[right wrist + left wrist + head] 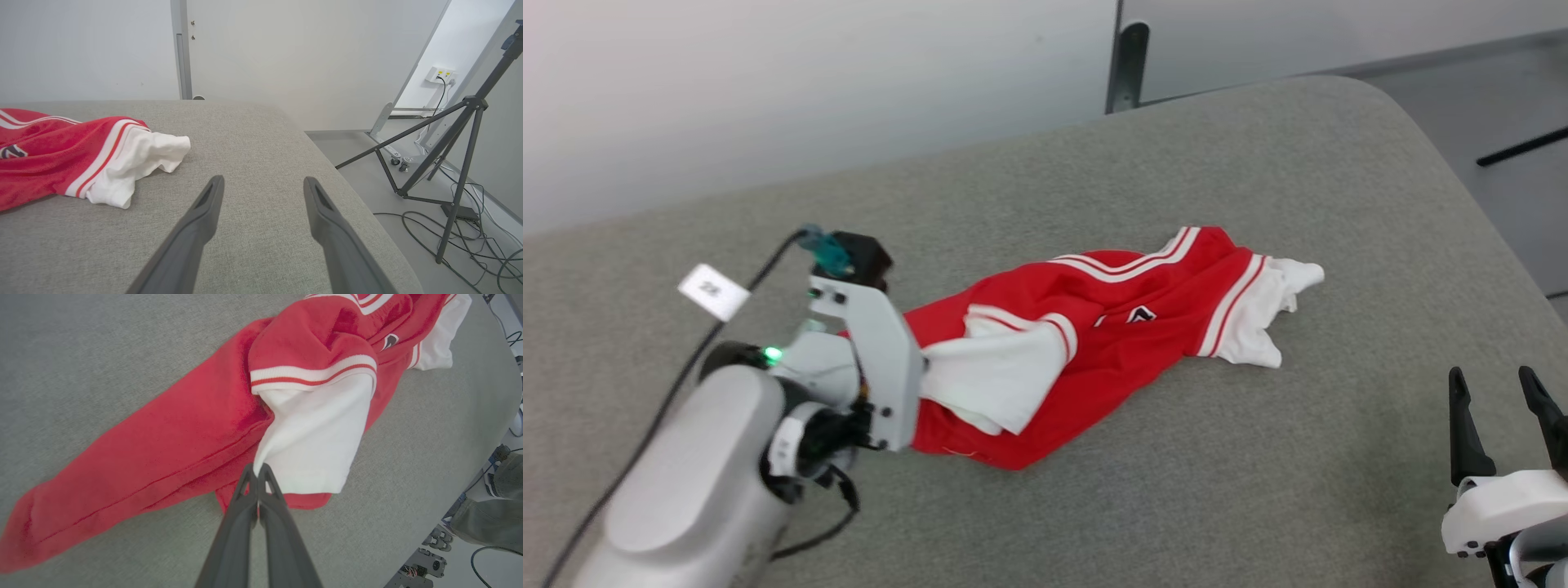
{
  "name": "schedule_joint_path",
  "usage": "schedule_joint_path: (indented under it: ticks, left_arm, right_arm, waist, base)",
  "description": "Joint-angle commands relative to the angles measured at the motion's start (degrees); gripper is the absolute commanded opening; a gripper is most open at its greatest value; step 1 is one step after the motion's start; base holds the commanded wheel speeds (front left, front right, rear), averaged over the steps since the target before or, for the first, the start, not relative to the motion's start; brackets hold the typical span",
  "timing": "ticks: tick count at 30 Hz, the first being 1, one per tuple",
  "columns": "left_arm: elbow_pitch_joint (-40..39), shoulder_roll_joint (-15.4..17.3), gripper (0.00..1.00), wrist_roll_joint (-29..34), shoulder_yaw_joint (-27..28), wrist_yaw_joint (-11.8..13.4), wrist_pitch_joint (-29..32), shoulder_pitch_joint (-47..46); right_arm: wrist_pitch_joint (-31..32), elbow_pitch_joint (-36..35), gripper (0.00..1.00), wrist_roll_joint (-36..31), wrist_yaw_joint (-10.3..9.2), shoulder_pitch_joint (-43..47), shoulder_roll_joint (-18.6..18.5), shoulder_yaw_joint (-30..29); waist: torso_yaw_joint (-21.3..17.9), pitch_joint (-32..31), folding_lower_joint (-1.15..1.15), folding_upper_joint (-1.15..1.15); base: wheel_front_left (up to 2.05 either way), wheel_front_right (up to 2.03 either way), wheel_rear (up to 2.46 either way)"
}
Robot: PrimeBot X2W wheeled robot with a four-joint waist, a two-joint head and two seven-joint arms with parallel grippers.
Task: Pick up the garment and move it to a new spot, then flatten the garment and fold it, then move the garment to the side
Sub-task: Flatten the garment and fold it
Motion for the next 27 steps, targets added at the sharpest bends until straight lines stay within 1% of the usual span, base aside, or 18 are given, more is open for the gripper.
schedule_joint_path:
  ticks: [1, 12, 16, 17, 21, 27]
  left_arm:
    - [-0.62, 1.21, 0.0, 0.59, 0.72, 0.4, -0.69, -0.29]
    - [-1.34, 7.43, 0.0, 2.51, 4.6, 3.25, -3.31, 2.26]
    - [-0.53, 9.39, 0.0, 3.4, 5.48, 3.67, -5.01, 3.28]
    - [-0.37, 9.95, 0.0, 3.95, 5.42, 3.42, -5.53, 3.57]
    - [1.77, 10.4, 0.0, 4.73, 5.36, 2.78, -7.79, 3.91]
    - [8.57, 8.83, 0.0, 4.94, 4.37, 1.1, -10.5, 2.9]
  right_arm:
    - [0.26, -0.08, 1.0, 0.14, -0.06, 0.84, -0.44, 0.11]
    - [2.27, -0.81, 1.0, 0.86, -0.06, 2.83, -2.27, 0.78]
    - [3.2, -1.48, 1.0, 1.04, -0.06, 3.57, -2.72, 1.01]
    - [3.33, -1.64, 1.0, 1.12, -0.06, 3.73, -2.8, 1.04]
    - [3.9, -2.38, 1.0, 1.48, -0.06, 3.59, -3.04, 1.15]
    - [4.56, -2.81, 1.0, 1.72, -0.06, 3.48, -3.23, 1.76]
  waist:
    - [1.71, -1.31, 0.0, 0.0]
    - [6.02, -4.59, 0.0, 0.0]
    - [7.16, -5.24, 0.0, 0.0]
    - [7.37, -5.31, 0.0, 0.0]
    - [8.09, -5.32, 0.0, 0.0]
    - [8.33, -4.84, 0.0, 0.0]
  base:
    - [0.0, 0.0, 0.0]
    - [0.0, 0.0, 0.0]
    - [0.0, 0.0, 0.0]
    - [0.0, 0.0, 0.0]
    - [0.0, 0.0, 0.0]
    - [0.0, 0.0, 0.0]
